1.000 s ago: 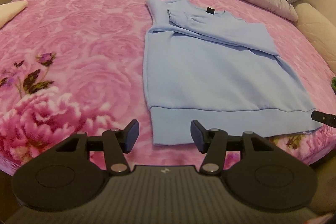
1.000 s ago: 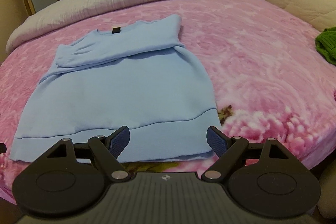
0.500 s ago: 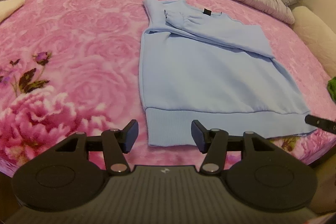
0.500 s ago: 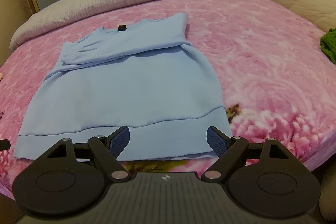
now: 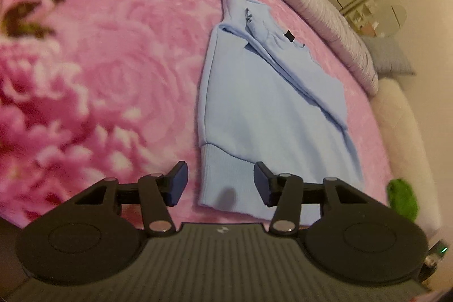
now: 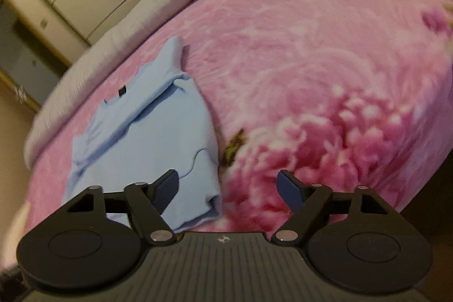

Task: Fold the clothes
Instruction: 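Grasp the ribbed hem with the right gripper while the left gripper grasps the hem beside it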

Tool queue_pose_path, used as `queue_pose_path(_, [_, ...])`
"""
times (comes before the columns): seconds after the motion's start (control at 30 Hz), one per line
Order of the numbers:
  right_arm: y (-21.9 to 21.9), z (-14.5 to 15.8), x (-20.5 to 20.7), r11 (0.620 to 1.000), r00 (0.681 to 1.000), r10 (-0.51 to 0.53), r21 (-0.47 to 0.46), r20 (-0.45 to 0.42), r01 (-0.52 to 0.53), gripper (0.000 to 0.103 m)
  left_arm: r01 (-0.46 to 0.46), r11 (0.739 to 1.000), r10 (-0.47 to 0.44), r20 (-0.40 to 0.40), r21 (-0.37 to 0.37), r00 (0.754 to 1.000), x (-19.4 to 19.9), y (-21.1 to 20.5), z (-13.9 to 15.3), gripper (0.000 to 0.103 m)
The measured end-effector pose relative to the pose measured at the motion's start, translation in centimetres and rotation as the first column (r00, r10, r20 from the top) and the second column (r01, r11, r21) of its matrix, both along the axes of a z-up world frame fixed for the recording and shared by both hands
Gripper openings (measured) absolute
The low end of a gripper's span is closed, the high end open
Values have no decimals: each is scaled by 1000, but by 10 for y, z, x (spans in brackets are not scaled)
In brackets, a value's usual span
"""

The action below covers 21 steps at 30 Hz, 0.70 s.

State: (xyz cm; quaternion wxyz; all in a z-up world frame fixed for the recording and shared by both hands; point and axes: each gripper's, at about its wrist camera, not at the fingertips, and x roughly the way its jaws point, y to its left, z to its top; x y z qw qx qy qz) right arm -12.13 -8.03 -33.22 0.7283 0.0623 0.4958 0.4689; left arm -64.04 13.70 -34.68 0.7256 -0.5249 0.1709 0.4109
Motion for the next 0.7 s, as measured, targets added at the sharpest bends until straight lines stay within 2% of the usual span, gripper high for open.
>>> queue_pose_path(0.13, [2,-17,14,999,991,5,42,-131,1,65,-10,1000,11,60,-6,998,4,8,-10,45])
queue_pose_path(0.3, [16,-29,17,999,987,27,38,-158,-21,60,-31,999,35,135,-28,990,0,17,-21,45])
queue_pose_path(0.37, [20,-29,20,998,987,40,47,-156,-33,53,-34,999,36,143,-22,989,-2,16,-23,38])
queue_pose_path(0.4, [22,-29,21,998,985,53,52,-162,-45,44,-36,999,39,147,-19,988,-3,14,-24,37])
queue_pose_path(0.43, [25,-29,22,997,984,67,56,-168,-58,40,-41,999,43,158,-20,986,-5,13,-26,34])
queue_pose_path(0.57, [31,-33,20,995,979,98,53,-177,-90,40,-38,999,43,188,-26,981,-6,14,-30,33])
queue_pose_path(0.7, [36,-38,22,994,975,91,72,-201,-78,40,-20,999,25,198,-30,980,-1,19,-32,33])
